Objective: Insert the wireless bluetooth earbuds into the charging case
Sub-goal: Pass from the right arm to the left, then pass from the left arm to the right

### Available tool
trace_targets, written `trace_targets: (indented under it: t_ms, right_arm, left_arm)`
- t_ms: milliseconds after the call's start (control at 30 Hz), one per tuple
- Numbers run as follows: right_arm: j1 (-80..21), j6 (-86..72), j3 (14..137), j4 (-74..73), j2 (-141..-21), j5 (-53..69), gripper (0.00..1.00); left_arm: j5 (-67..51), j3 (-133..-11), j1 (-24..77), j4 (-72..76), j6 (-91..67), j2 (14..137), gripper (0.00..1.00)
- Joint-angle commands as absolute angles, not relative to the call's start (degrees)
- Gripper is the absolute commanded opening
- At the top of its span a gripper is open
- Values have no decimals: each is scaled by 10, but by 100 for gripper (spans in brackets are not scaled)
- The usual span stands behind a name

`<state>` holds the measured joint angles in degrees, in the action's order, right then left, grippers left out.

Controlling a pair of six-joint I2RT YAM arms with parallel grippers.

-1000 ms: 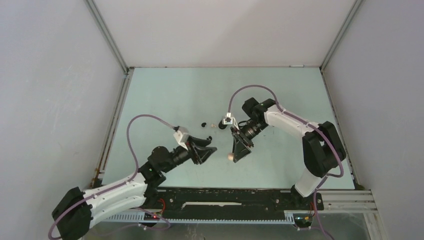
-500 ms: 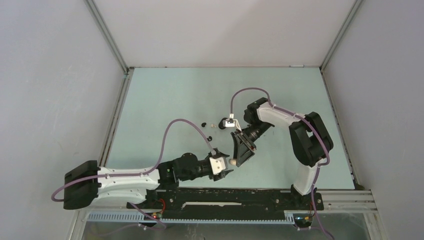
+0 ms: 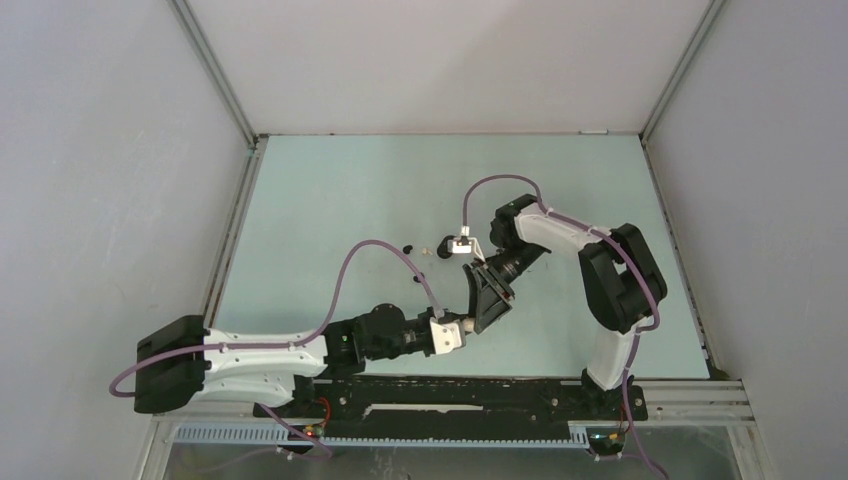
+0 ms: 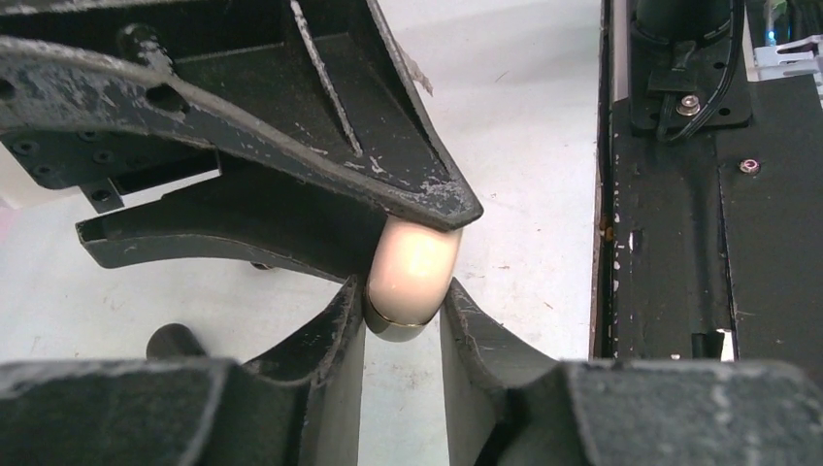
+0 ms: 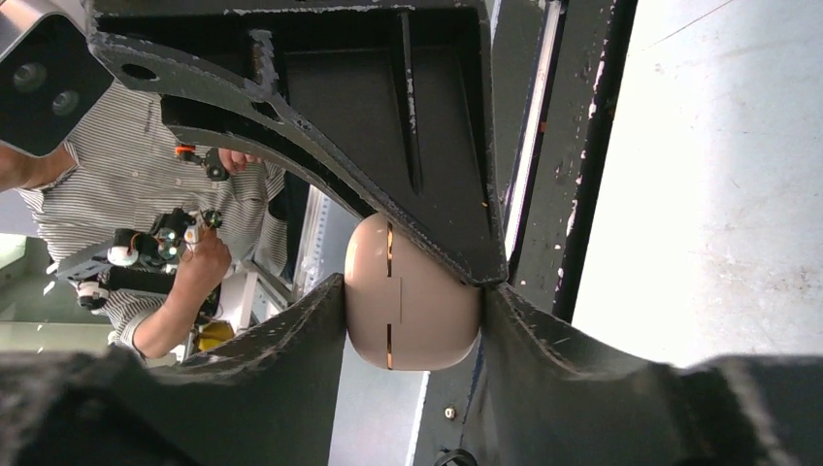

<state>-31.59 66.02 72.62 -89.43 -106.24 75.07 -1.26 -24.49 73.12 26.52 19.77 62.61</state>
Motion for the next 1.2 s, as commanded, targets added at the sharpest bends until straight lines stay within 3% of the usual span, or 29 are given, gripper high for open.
trace_targets:
  t_ms: [0, 133, 200, 233, 433, 700, 900, 1000, 1167]
  right_arm:
    - [-301, 675, 745, -917, -1036, 772, 57]
    - [-255, 624, 745, -863, -999, 761, 60]
    - [-234, 556, 745, -812, -984, 738, 60]
    - [-225, 525, 745, -789, -973, 724, 60]
    - [-192, 407, 722, -648, -847, 620, 59]
    - [-252, 329, 488, -314, -546, 436, 59]
    - [-282, 324, 482, -315, -586, 443, 55]
    - [-306, 332, 507, -343, -628, 469, 47]
    - [-340, 338, 515, -354, -654, 469, 45]
  left_arm:
    - [-34, -244, 735, 316, 201, 622, 20]
    - [-39, -230, 736, 355, 186, 623, 14]
    - [-27, -223, 734, 379, 169, 629, 2]
    - [-29, -223, 730, 382, 162, 633, 0]
    - [-90, -199, 686, 454, 105, 669, 0]
    - [-229, -137, 580, 759, -95, 777, 0]
    - [-287, -157, 571, 810, -133, 833, 0]
    - [-286, -157, 573, 823, -134, 842, 0]
    - [-272, -155, 573, 854, -145, 860, 0]
